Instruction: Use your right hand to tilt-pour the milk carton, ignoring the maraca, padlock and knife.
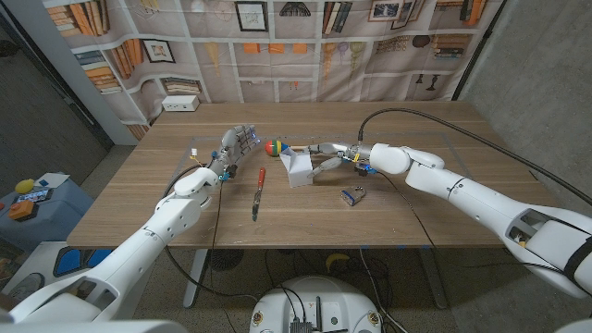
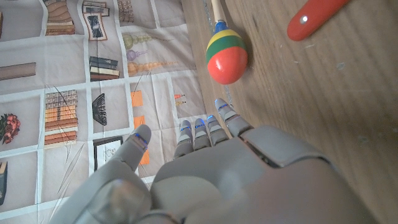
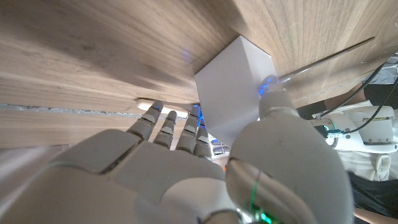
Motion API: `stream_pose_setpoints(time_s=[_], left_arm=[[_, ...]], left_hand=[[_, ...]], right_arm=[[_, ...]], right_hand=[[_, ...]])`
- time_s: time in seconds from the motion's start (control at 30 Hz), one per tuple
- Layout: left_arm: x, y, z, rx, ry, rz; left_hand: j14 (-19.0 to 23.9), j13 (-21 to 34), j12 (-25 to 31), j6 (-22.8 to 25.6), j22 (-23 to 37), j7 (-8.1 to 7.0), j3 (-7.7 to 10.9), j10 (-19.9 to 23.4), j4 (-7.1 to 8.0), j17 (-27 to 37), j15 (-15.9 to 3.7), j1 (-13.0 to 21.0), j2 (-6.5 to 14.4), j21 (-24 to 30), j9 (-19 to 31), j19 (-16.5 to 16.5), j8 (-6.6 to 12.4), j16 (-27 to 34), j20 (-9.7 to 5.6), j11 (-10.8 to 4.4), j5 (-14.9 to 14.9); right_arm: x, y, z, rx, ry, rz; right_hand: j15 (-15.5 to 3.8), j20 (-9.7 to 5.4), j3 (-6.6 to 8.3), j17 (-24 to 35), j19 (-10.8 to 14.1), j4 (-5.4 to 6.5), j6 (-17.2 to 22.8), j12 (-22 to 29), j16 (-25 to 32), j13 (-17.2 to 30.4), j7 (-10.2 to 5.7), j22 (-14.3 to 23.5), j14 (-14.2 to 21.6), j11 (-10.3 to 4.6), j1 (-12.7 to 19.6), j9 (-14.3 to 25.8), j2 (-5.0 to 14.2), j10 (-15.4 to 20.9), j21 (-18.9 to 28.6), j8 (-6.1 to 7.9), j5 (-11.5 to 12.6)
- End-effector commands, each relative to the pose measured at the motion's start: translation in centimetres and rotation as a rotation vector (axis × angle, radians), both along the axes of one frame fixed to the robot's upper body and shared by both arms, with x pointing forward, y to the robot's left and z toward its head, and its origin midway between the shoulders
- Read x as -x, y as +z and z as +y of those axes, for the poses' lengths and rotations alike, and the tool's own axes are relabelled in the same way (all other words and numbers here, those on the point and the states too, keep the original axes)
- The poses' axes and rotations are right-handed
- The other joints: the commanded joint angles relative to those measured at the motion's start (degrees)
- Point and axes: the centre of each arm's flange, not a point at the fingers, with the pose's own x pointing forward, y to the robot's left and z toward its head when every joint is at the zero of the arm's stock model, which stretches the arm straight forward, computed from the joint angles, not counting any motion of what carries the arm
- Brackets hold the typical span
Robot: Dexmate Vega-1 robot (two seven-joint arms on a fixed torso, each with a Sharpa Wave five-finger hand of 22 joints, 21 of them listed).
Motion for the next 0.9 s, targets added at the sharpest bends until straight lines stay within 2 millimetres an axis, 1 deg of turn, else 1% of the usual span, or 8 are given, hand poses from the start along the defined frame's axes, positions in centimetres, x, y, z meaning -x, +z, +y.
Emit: stream_pose_setpoints(time_s=[0.03,0.1,0.2,0.27,0.3,0.37,0.67,0.9], left_arm=[[-0.1,0.0,-0.2,-0.01,-0.007,0.005],[-0.1,0.0,-0.2,-0.01,-0.006,0.006],[-0.1,0.0,-0.2,-0.012,-0.007,0.008],[-0.1,0.0,-0.3,-0.013,-0.007,0.008],[-0.1,0.0,-0.3,-0.012,-0.008,0.008],[-0.1,0.0,-0.3,-0.014,-0.009,0.009],[-0.1,-0.1,-0.5,-0.014,-0.012,0.01],[0.0,-0.2,-0.5,-0.012,-0.009,0.007]], left_hand=[[0.5,0.4,0.3,0.5,0.3,-0.06,0.17,0.3,0.23,0.2,-0.09,-0.6,4.2,0.4,0.2,0.2,0.27,0.1,0.05,0.26,0.1],[0.5,0.4,0.3,0.5,0.3,-0.06,0.18,0.3,0.24,0.2,-0.08,-0.6,4.2,0.4,0.2,0.2,0.25,0.1,0.12,0.22,0.1],[0.5,0.4,0.2,0.5,0.3,-0.06,0.2,0.3,0.25,0.2,-0.08,-0.6,4.2,0.4,0.2,0.2,0.25,0.1,0.11,0.19,0.1],[0.5,0.4,0.2,0.6,0.3,0.03,0.21,0.3,0.26,0.2,-0.08,-0.6,4.2,0.4,0.2,0.2,0.26,0.1,0.16,0.1,0.1],[0.5,0.4,0.2,0.7,0.3,0.02,0.22,0.3,0.26,0.2,-0.08,-0.6,4.2,0.4,0.2,0.2,0.27,0.1,0.16,0.11,0.1],[0.6,0.4,0.2,0.7,0.3,0.02,0.24,0.3,0.27,0.2,-0.14,-0.6,4.1,0.4,0.2,0.2,0.27,0.2,0.16,0.13,0.1],[0.6,0.4,0.2,0.7,0.3,-0.06,0.29,0.4,0.3,0.2,0.0,-0.6,4.1,0.3,0.2,0.3,0.24,0.1,0.16,0.13,0.1],[0.6,0.4,0.2,0.8,0.3,-0.11,0.34,0.4,0.31,0.2,-0.03,-0.6,4.1,0.3,0.2,0.3,0.23,0.1,0.15,0.17,0.1]], right_arm=[[-0.3,-0.4,-0.4,-0.075,0.003,0.009],[-0.3,-0.4,-0.5,-0.081,0.001,0.004],[-0.3,-0.5,-0.6,-0.093,0.001,0.001],[-0.3,-0.5,-0.7,-0.098,0.001,0.003],[-0.3,-0.5,-0.7,-0.102,0.002,0.001],[-0.3,-0.5,-0.8,-0.112,0.004,0.0],[0.2,0.2,-1.3,-0.123,0.002,-0.02],[0.7,1.0,-1.7,-0.132,0.002,-0.032]], right_hand=[[-1.01,-0.38,0.57,0.1,1.6,0.07,2.3,0.6,0.9,0.5,-0.72,0.0,1.9,-0.52,1.4,0.5,-0.14,2.2,0.0,1.51,0.2],[-1.27,-0.45,0.62,0.1,2.2,0.13,3.4,0.9,1.1,0.7,-0.9,0.0,2.4,-0.56,1.6,0.7,-0.15,3.6,0.0,2.2,0.2],[-1.73,-0.69,0.63,0.2,2.7,0.15,4.9,0.9,1.4,0.8,-0.97,0.0,3.1,-0.89,2.0,0.9,-0.29,4.5,0.0,3.09,0.2],[-1.84,-0.82,0.66,0.2,3.2,0.23,6.0,1.2,1.8,0.8,-1.3,0.0,4.0,-0.81,2.2,1.0,-0.28,5.8,-0.1,3.81,0.1],[-1.8,-0.86,0.66,0.2,3.2,0.23,6.1,1.2,1.9,0.8,-1.33,0.0,4.1,-0.79,2.2,1.0,-0.28,5.9,-0.1,3.86,0.1],[-2.36,-0.98,0.71,0.2,3.4,0.3,6.8,1.2,2.2,0.8,-1.61,0.0,4.7,-0.94,2.3,1.1,-0.17,6.6,-0.1,4.32,0.1],[-2.96,-1.09,0.76,0.3,3.7,0.41,7.8,1.4,2.6,0.8,-2.1,0.0,5.5,-1.29,2.5,1.1,0.0,8.0,-0.2,4.93,0.1],[-2.82,-0.96,0.78,0.3,3.7,0.51,8.1,1.4,2.7,0.8,-2.14,0.0,5.8,-1.34,2.6,1.1,0.16,8.6,-0.4,5.16,0.0]])
